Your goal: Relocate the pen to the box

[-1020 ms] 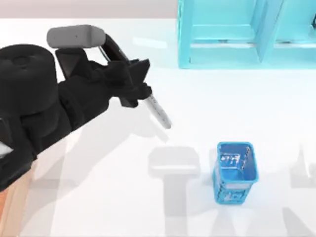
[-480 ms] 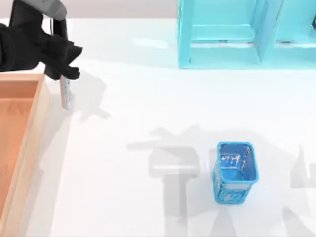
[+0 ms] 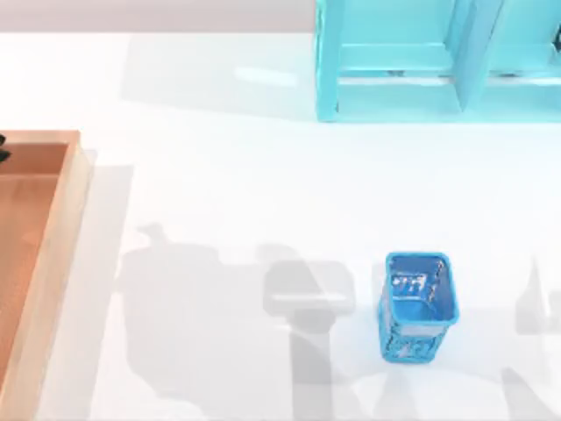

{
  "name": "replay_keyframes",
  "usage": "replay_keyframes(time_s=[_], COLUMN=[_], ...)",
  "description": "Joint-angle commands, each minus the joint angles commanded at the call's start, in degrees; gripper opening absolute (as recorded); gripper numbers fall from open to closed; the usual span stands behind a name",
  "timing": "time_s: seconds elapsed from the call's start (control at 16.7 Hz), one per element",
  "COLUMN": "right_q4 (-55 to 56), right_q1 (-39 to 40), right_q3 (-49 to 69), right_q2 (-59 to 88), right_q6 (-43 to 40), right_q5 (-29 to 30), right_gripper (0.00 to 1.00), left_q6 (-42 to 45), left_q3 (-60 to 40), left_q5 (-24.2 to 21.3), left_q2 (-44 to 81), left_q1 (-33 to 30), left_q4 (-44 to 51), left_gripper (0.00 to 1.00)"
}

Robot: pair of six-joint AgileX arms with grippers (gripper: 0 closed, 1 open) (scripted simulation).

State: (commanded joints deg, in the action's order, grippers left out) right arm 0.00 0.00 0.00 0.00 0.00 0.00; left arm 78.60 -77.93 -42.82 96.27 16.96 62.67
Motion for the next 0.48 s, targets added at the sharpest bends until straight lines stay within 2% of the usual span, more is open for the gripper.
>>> replay_keyframes(time_s=[0.24,0.48], right_q4=[0.0,0.0], right_q1=[0.0,0.0], right_q3=[0.0,0.0], right_q2=[0.0,0.0], right_q6=[0.0,0.0], right_q5=[0.0,0.0], right_gripper=[1.0,1.0], left_q6=[25.9,43.1], left_q3=[-7.1,-11.3], left_q5=[-8.2,-15.7], left_q2=[6.3,10.8], left_q1=[10.8,18.7], left_q4=[21.1,36.4], left_gripper=[0.0,0.0])
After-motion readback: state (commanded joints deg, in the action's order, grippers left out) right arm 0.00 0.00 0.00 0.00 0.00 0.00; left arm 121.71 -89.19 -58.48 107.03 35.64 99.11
